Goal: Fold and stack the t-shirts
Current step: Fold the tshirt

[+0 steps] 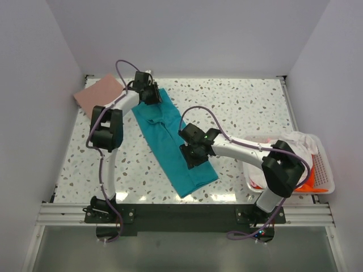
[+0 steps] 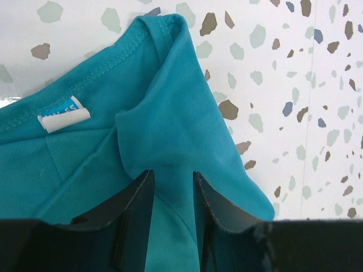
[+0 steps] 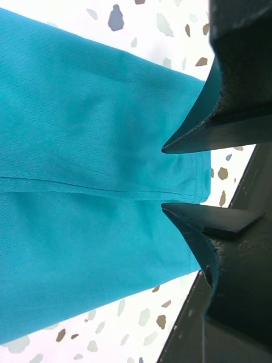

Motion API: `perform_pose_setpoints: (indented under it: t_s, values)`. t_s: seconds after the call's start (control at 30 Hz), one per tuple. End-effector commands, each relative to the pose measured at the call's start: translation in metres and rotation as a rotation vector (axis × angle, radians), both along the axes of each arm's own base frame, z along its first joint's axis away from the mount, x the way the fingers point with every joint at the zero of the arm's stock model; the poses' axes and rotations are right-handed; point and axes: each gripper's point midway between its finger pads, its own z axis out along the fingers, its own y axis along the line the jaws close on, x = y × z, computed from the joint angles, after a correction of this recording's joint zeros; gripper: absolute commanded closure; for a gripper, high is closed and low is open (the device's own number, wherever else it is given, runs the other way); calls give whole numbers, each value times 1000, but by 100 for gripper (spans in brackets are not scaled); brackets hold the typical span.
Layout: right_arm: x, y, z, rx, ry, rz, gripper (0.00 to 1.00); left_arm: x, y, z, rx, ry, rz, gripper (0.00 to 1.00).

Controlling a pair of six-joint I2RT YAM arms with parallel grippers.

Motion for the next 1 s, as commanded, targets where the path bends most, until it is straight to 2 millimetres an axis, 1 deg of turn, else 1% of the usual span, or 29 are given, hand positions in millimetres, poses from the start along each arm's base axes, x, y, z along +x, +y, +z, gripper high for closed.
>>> perform_pose_setpoints:
  t_s: [0.0, 0.07, 0.1, 0.13, 0.17, 0.2, 0.27, 0.3, 0.33, 0.37, 0.47, 0.5, 0.53, 0.67, 0.73, 0.77, 0.8, 0.83, 0.87, 0.93, 0.97]
  values:
    - [10, 3, -10, -32, -19, 38, 56, -5, -7, 73, -30, -101, -30, 61]
    - [8, 4, -19, -31, -13, 55, 56, -14, -2, 72, -14, -94, -30, 61]
    - [8, 5, -22, -29, -8, 62, 56, -25, 1, 68, -6, -76, -28, 61]
    - [8, 5, -26, -23, -8, 66, 56, -30, 3, 65, 2, -66, -23, 61]
    - [6, 5, -30, -25, -2, 76, 57, -40, 7, 56, 11, -40, -18, 61]
    - [7, 6, -31, -20, -7, 81, 57, -45, 8, 51, 14, -26, -18, 62]
    - [4, 2, -37, -29, -3, 91, 57, -55, 10, 41, 17, 7, -17, 62]
    - [5, 2, -38, -24, -9, 92, 57, -63, 12, 29, 22, 39, -16, 62]
    - [3, 0, -41, -31, -6, 96, 57, -66, 13, 23, 25, 56, -12, 62]
    - [0, 2, -42, -20, 8, 109, 57, -72, 14, 10, 31, 88, -9, 62]
    - [-2, 5, -48, 0, 17, 118, 57, -84, 17, -14, 43, 155, 2, 64]
    - [-4, 6, -50, 4, 25, 120, 57, -87, 18, -19, 45, 168, 4, 64]
    - [-8, 7, -54, 7, 47, 128, 57, -87, 18, -22, 45, 168, 6, 64]
    - [-11, 15, -59, 37, 80, 142, 57, -90, 19, -47, 54, 213, 5, 64]
    - [-14, 22, -60, 63, 105, 145, 57, -89, 13, -51, 33, 211, -15, 64]
    - [-15, 25, -60, 74, 113, 143, 57, -88, 11, -56, 27, 215, -22, 64]
    - [-12, 30, -59, 90, 112, 145, 57, -85, 7, -56, 17, 208, -35, 64]
    - [-14, 34, -60, 95, 123, 145, 57, -79, 5, -54, 10, 185, -48, 65]
    - [-14, 36, -60, 99, 128, 146, 57, -76, 3, -59, 9, 184, -56, 65]
    - [-11, 43, -57, 115, 125, 145, 57, -70, -2, -58, -1, 170, -77, 65]
    - [-12, 46, -58, 125, 135, 139, 57, -63, -5, -58, -4, 153, -95, 65]
